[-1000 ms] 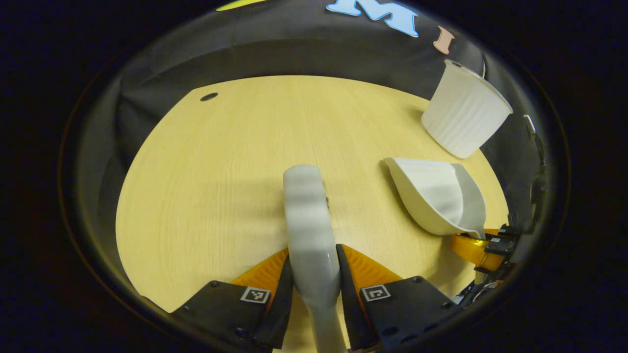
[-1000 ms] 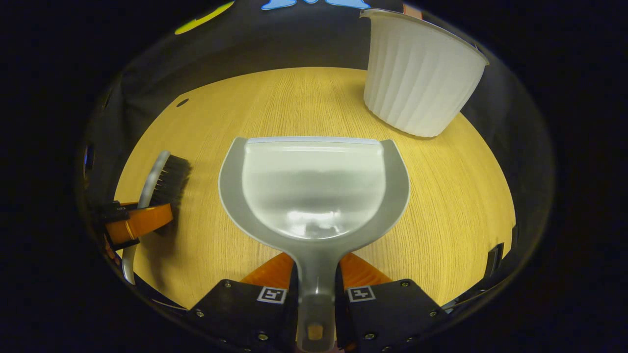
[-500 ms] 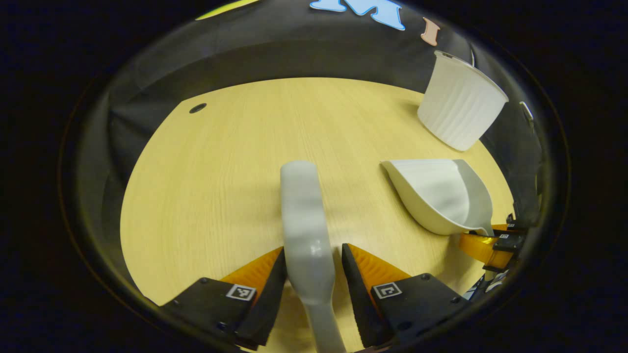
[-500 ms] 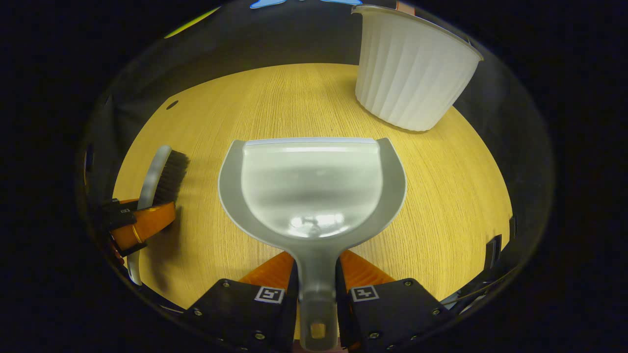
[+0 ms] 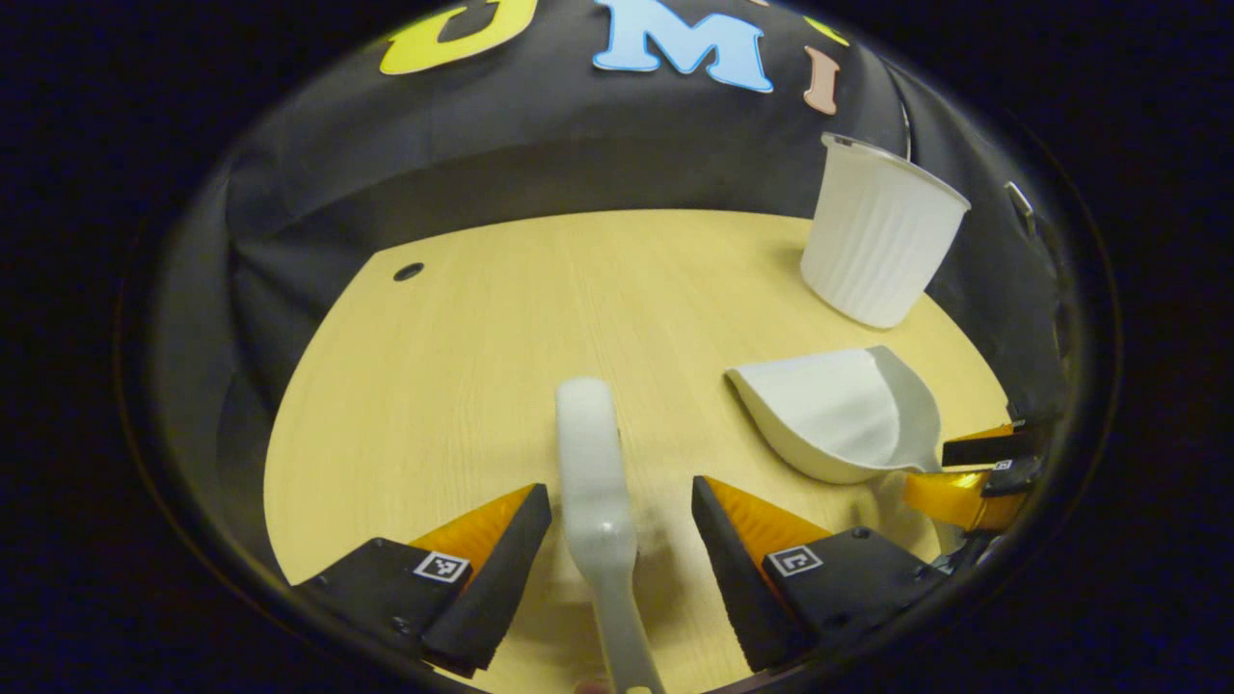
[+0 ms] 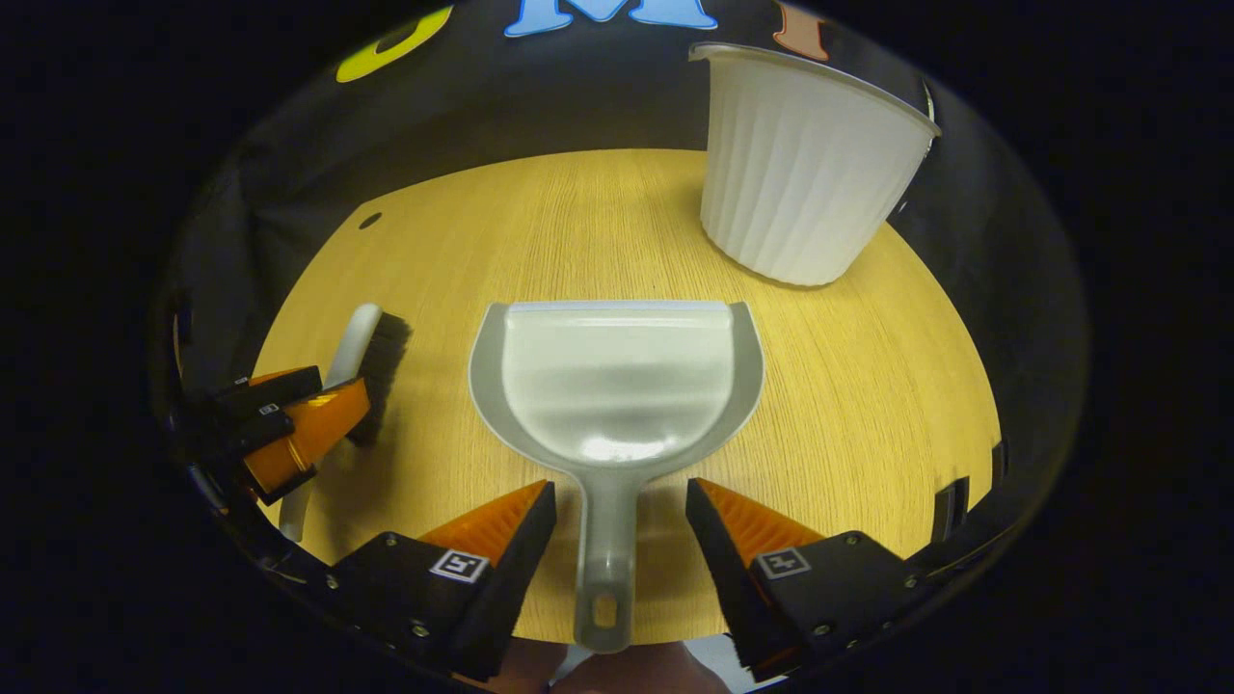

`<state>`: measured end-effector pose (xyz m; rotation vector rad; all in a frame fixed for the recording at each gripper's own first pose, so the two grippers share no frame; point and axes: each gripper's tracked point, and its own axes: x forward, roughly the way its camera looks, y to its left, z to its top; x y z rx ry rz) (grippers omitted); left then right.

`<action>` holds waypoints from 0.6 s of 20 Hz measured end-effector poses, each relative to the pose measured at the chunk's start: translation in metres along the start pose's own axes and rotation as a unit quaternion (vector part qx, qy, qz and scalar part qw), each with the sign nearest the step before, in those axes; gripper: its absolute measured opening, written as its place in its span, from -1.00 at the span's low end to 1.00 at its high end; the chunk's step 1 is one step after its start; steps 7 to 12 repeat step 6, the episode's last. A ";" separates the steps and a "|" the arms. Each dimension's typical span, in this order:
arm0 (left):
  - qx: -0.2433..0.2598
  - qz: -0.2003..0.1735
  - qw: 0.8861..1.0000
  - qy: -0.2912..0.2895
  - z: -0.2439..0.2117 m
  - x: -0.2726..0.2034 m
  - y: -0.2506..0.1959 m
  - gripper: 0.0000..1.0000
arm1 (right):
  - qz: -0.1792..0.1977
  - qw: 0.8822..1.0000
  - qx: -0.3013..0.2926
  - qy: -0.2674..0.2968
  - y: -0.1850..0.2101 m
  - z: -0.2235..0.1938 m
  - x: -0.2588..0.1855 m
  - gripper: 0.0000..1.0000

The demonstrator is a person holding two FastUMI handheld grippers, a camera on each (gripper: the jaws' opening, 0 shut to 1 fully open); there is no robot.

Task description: Pick up the small broom and dustpan from the desktop, sweep the trash into the dustpan with the broom, and then empty the trash into the garbage bin.

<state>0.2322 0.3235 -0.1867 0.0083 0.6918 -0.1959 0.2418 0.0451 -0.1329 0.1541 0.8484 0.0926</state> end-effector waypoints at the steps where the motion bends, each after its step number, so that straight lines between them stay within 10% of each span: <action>1: -0.005 0.007 1.000 -0.021 0.009 -0.008 0.000 0.94 | 0.004 1.000 -0.004 -0.007 -0.003 0.003 -0.010 0.93; 6: -0.019 0.027 0.990 -0.140 0.060 -0.068 -0.004 0.92 | 0.007 0.993 -0.032 -0.115 -0.011 0.052 -0.050 0.96; 12: -0.019 0.027 0.990 -0.140 0.060 -0.068 -0.004 0.92 | 0.007 0.993 -0.032 -0.115 -0.011 0.052 -0.050 0.96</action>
